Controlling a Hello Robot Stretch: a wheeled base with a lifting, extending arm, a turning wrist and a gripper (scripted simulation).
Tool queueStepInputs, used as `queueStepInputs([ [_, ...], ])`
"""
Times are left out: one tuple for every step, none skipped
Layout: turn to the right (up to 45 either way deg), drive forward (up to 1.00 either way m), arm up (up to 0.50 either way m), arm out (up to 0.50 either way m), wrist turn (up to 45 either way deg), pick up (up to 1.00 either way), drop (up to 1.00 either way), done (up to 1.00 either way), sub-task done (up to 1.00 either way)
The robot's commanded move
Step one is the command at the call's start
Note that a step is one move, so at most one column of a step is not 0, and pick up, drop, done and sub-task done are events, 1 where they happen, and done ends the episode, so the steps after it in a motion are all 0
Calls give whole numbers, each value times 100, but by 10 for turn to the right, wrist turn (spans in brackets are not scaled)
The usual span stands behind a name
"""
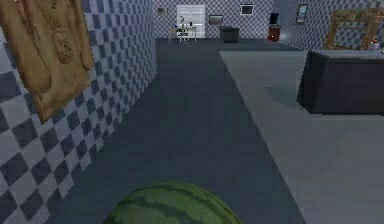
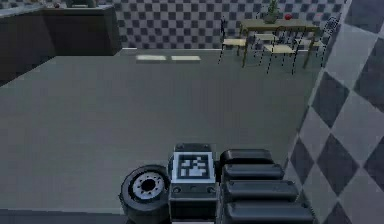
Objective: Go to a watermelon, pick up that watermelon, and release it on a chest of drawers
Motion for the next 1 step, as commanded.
queueStepInputs([
  [-450,0,0,0,0,0,0,0,0],
])
